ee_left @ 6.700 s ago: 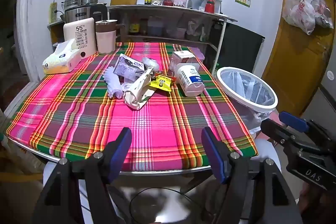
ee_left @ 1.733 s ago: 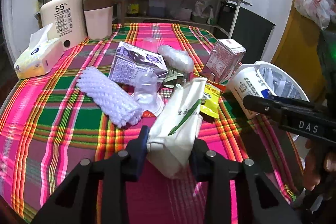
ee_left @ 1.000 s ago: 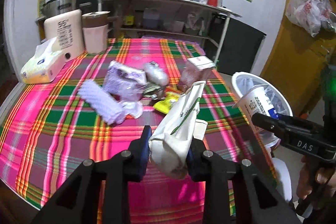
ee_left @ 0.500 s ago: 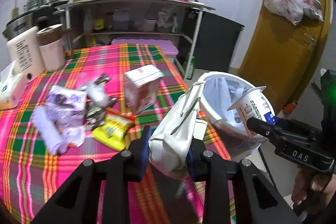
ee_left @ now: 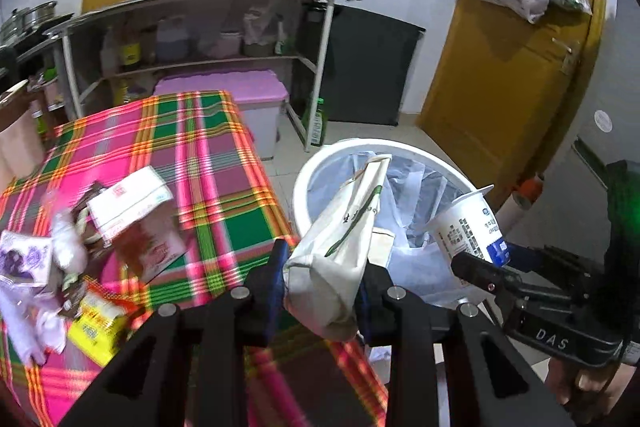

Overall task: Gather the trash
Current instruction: 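Carry the paper bag and yogurt cup over the trash bin with both tools, then open both tools to drop the bag and cup into the bin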

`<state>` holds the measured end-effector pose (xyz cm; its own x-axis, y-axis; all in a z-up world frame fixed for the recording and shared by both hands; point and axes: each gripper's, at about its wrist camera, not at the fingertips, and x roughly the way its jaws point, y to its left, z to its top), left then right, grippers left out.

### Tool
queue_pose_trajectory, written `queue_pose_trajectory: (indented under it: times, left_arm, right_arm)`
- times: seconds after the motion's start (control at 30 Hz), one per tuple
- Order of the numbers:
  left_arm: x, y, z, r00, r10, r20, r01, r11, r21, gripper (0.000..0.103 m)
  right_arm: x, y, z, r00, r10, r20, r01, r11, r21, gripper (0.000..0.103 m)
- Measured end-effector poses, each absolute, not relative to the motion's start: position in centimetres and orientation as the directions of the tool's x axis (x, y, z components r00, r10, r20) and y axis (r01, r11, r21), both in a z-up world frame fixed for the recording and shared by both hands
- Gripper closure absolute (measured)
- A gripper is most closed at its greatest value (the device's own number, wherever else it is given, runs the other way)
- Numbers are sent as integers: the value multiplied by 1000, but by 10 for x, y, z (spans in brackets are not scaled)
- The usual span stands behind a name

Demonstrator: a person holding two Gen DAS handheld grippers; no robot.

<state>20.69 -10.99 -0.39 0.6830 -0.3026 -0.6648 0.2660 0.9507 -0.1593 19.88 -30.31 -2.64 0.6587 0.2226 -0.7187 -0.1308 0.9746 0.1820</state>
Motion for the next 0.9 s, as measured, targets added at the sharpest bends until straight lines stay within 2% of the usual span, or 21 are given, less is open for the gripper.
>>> queue_pose_trajectory:
  times: [0.37,0.5,0.9]
  left_arm:
    - [226,-138,-13,645,-342,-684,318,933,-167,69]
    - [227,-139,-12,643,-358,-677,327,928,-180,55]
    - [209,-129,-2,661,-379,-648,324,923,-209,55]
  right_arm:
    - [214,-320,-41,628,211,-749,-99,976,192,53]
    - [216,-323,-43,625,216,-751,-96,975,200,53]
    - [198,-325,-31,659,227,-717,-98,971,218,52]
